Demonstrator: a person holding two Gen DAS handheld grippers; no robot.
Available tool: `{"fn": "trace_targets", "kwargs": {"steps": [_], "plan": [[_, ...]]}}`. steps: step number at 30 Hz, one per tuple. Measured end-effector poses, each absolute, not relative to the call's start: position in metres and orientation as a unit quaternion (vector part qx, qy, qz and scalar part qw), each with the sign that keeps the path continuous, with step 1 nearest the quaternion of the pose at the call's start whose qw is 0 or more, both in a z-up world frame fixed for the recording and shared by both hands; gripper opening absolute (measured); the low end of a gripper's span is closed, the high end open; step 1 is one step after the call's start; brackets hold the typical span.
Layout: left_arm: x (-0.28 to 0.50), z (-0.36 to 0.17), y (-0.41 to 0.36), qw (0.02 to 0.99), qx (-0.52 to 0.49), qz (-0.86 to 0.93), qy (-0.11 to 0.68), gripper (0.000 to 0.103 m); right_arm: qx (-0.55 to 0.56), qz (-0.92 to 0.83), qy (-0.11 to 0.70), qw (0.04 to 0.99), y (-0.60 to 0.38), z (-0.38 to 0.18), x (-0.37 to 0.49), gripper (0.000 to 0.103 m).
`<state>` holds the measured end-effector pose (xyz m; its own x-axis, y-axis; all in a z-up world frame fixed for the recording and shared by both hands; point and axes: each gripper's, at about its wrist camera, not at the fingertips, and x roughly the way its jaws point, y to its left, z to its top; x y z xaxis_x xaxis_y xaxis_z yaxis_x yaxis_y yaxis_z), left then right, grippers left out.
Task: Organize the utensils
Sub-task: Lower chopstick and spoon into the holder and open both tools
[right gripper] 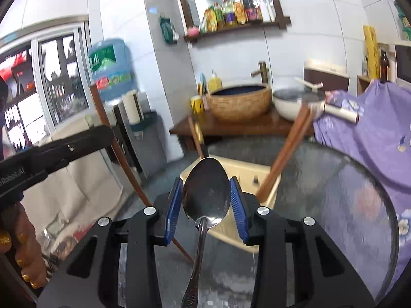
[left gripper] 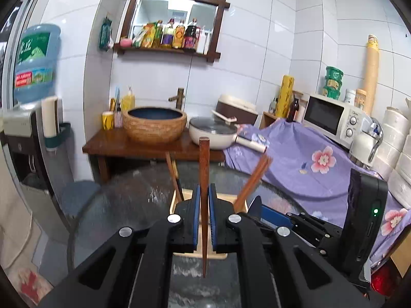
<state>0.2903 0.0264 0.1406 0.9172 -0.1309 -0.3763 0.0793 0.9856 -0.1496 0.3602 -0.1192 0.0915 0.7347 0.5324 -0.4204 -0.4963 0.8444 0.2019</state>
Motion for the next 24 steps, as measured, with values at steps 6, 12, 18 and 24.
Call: {"fn": "trace_targets", "kwargs": {"steps": [6,12,18,24], "plan": [[0.315,0.186,0.029,0.985,-0.06,-0.045,0.156,0.007,0.027,0.247,0.176,0.953,-0.11,0.134,0.388,0.038],[0.343,0.218,0.031,0.99,-0.07,-0.034,0.12,0.007,0.007,0.192,0.132,0.972,-0.103,0.144,0.424,0.038],[0.363,0.224,0.031,0.994,-0.066,-0.026,0.086,0.007,0.001,0.166,0.118,0.979,-0.096,0.132,0.455,0.038],[0.389,0.176,0.03,0.994,-0.059,-0.014,0.093,0.007,-0.018,0.144,0.112,0.983,-0.087,0.099,0.463,0.038]]}}
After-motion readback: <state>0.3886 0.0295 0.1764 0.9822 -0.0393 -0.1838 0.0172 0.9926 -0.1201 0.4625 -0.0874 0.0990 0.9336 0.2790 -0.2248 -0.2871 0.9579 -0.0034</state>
